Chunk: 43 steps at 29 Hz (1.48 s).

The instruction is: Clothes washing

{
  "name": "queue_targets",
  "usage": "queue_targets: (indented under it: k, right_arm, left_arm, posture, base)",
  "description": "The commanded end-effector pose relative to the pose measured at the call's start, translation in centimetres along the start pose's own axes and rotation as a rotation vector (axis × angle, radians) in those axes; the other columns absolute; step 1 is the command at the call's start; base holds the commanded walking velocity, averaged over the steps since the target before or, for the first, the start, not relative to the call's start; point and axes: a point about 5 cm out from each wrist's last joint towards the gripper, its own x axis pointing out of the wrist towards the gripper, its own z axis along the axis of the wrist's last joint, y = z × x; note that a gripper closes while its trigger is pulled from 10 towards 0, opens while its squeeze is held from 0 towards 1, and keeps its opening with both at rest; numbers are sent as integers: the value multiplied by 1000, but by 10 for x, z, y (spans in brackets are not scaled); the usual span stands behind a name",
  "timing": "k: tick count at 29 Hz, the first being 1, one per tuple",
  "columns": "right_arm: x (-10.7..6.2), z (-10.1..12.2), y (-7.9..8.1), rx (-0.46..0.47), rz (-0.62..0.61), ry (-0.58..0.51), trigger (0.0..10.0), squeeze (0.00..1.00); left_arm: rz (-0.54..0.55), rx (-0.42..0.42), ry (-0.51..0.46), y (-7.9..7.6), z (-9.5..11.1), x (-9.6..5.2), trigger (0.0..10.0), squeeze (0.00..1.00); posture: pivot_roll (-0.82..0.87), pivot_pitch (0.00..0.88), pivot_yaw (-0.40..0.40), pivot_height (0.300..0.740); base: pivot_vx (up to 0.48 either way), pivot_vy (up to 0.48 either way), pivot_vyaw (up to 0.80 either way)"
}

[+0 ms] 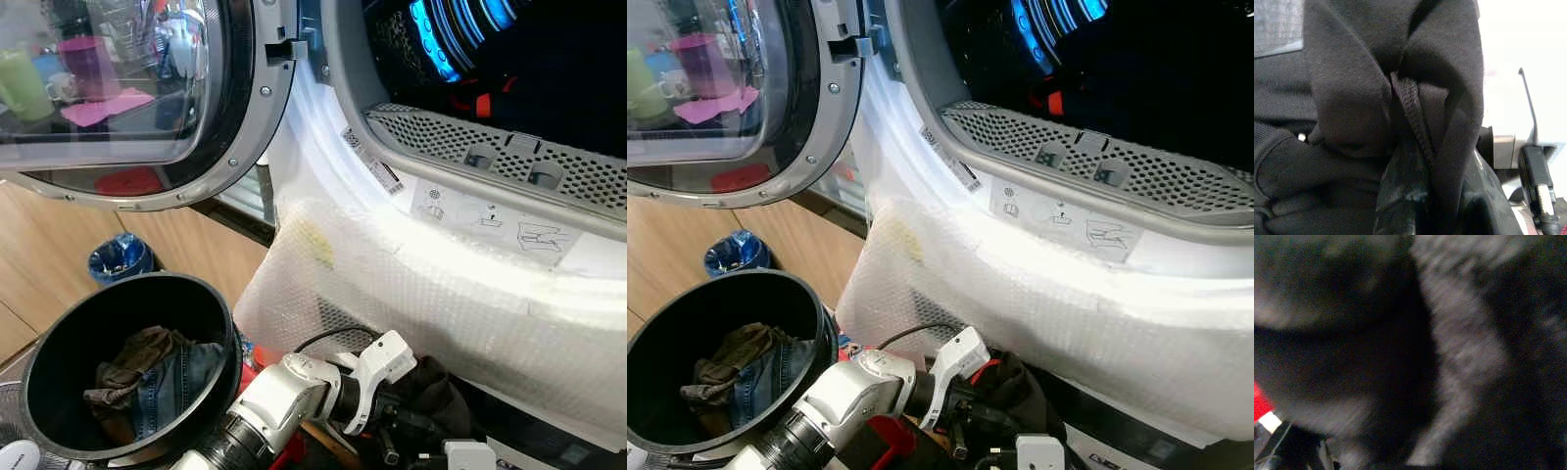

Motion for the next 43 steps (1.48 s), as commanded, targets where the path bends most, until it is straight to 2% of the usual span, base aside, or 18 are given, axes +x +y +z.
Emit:
queue_targets:
  k: [1, 6, 10, 11, 12, 14, 17, 22, 23, 25, 29, 38, 43]
  right_arm:
    - [1, 1, -13, 24, -90, -18, 10000, 0]
    - [5, 4, -13, 59, -78, -43, 10000, 0]
    - [9, 7, -5, 105, -13, -72, 10000, 0]
    - [11, 9, 3, 145, 49, -78, 10000, 0]
    - [11, 9, 3, 145, 49, -78, 10000, 0]
    - [11, 8, 18, 141, 172, -69, 10000, 0]
    - [11, 5, 29, 123, 273, -46, 10000, 0]
    - [15, 6, 29, 118, 280, -54, 10000, 0]
    - [17, 7, 27, 129, 267, -62, 0, 0]
    - [19, 9, 26, 141, 253, -74, 0, 0]
    - [24, 8, 25, 106, 225, -68, 0, 0]
    - [31, 8, 16, 109, 96, -86, 0, 0]
    - [33, 13, 9, 133, 42, -132, 0, 0]
  left_arm:
    - [-2, 0, 62, -3, -4, 0, 0, 0]
    - [35, -33, 107, 0, -10, -3, 0, 0]
    - [73, -86, 117, 4, -13, -4, 0, 0]
    - [59, -117, 102, 3, -12, -4, 0, 0]
    - [59, -117, 102, 3, -12, -4, 0, 0]
    - [50, -130, 103, 1, -12, -4, 0, 0]
    - [41, -121, 111, 0, -13, -5, 0, 0]
    - [42, -126, 111, -1, -12, -6, 0, 0]
    - [42, -129, 108, -1, -12, -5, 0, 0]
    - [41, -132, 105, -2, -10, -5, 0, 0]
    - [37, -134, 103, -3, -10, -4, 0, 0]
    - [36, -136, 99, -4, -10, -5, 0, 0]
    - [40, -142, 96, -7, -13, -7, 0, 0]
  posture:
    - [32, 133, 89, 740]
    - [33, 132, 92, 740]
    - [36, 133, 94, 740]
    - [39, 132, 95, 740]
    - [39, 132, 95, 740]
    - [43, 128, 100, 740]
    - [47, 123, 105, 740]
    - [49, 118, 105, 740]
    - [51, 116, 105, 740]
    - [53, 110, 106, 740]
    - [52, 101, 110, 740]
    - [55, 86, 114, 740]
    - [56, 77, 115, 740]
  base:
    - [0, 0, 0]
    - [0, 0, 0]
    - [0, 0, 0]
    - [0, 0, 0]
    - [0, 0, 0]
    - [0, 0, 0]
    - [0, 0, 0]
    - [0, 0, 0]
    - [0, 0, 0]
    - [0, 0, 0]
    - [0, 0, 0]
    - [0, 0, 0]
    - [0, 0, 0]
